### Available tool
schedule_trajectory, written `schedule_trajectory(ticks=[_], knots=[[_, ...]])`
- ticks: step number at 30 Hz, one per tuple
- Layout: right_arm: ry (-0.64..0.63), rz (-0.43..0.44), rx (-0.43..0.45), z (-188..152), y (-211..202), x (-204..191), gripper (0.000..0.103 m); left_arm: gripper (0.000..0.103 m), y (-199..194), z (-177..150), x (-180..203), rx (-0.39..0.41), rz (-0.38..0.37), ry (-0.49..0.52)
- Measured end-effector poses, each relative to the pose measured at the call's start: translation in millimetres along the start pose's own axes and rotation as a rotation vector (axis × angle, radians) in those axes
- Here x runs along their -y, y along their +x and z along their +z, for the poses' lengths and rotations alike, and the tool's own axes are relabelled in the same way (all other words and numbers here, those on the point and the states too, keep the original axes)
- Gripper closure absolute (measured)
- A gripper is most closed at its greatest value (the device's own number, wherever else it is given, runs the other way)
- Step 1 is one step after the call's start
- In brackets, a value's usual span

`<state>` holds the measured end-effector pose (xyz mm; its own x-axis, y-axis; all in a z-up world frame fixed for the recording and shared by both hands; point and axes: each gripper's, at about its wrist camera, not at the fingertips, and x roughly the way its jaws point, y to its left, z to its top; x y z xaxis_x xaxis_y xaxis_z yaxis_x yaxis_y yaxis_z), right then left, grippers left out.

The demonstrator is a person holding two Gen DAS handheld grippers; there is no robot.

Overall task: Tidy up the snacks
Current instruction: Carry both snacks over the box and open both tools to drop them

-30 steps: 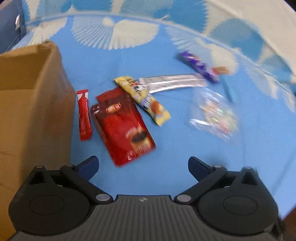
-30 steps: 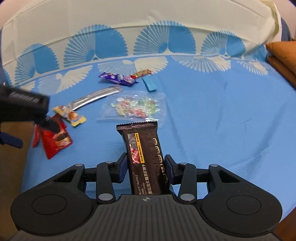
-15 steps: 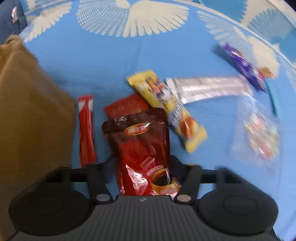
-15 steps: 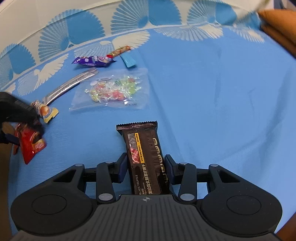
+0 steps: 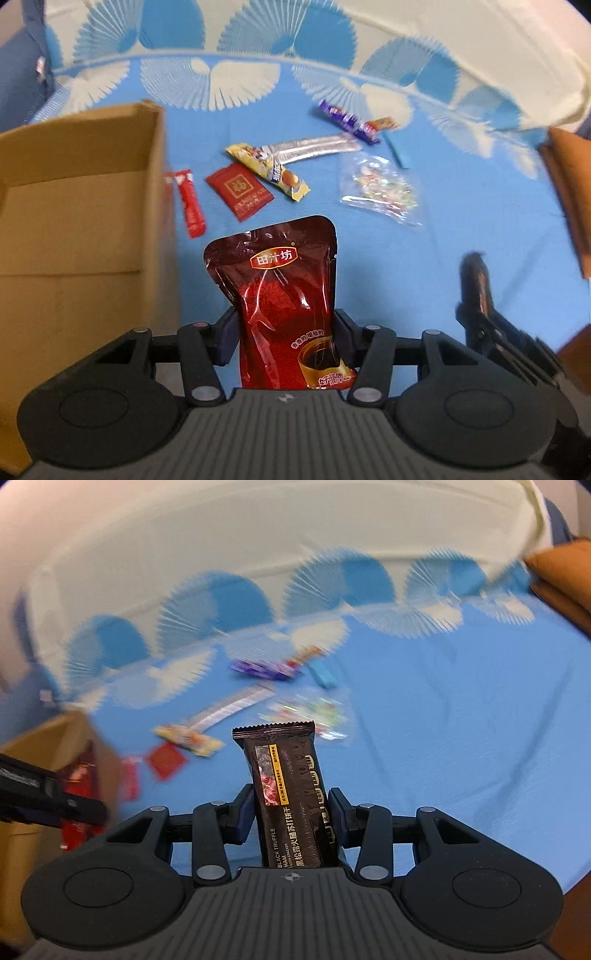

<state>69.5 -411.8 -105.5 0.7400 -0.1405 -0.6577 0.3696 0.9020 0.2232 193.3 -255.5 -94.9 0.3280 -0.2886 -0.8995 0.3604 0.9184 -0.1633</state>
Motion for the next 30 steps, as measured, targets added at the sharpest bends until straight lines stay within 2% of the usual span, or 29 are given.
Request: schedule_trajectory(ticks=[3,6,9,13,16,20,30], knots=[[-0.069,0.087,0.03,-10,-43,-35,0.059,0.045,-36,-26,-18,0.035,0.031,0.004],[-0.134,0.176,0.018,-28,-76,-71,0.059,0.045,-71,-54,-48,0.065,0.073,-0.028],[-0.192,0.247,-0.014,-46,-96,-106,0.059,0.045,-102,-81,-77,0.1,0.117,-0.061],[-0.244,0.299,-0.06,-66,-111,-144,0.059,0.045,-133,-112,-111,0.143,0.142,-0.108],[-0.302,0.31,-0.077,-81,-122,-166,0.059,0.045,-148,-131,-131,0.17,0.142,-0.148],[-0.363,0.301,-0.078,-94,-138,-187,0.059,0.045,-159,-148,-145,0.202,0.136,-0.153],[-0.433,0.248,-0.055,-105,-156,-210,0.059,0.045,-166,-163,-161,0.244,0.077,-0.151]])
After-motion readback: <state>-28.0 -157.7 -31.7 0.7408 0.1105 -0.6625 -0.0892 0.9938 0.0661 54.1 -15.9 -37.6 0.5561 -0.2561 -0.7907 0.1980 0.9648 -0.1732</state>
